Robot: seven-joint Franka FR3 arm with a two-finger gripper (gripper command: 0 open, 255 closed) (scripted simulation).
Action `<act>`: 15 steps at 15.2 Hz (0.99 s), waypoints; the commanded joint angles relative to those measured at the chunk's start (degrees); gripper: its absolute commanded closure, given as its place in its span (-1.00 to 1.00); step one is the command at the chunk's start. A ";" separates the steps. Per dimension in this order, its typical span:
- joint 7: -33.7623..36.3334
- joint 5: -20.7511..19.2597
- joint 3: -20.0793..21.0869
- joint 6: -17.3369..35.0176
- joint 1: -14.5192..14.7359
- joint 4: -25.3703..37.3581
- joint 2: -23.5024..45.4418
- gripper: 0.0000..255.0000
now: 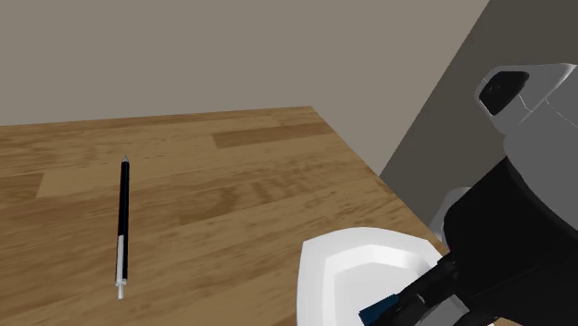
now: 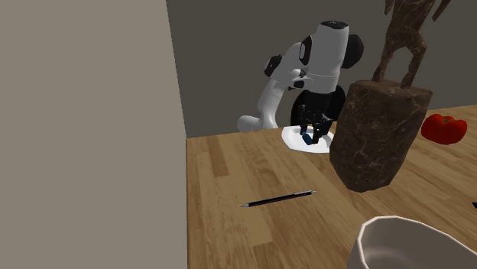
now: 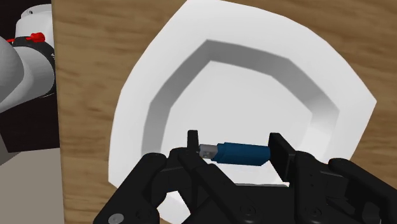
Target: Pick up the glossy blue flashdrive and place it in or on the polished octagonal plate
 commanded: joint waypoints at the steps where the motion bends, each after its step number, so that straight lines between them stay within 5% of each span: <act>1: 0.00 0.00 0.00 0.00 0.00 0.00 0.00 -1.00; 6: 0.00 0.00 0.00 0.00 0.00 0.00 0.00 -1.00; 10: 1.61 -1.73 -0.37 -6.30 -1.49 9.98 3.83 -1.00; 15: 1.61 -1.73 -0.37 -6.30 -1.49 9.98 3.83 -1.00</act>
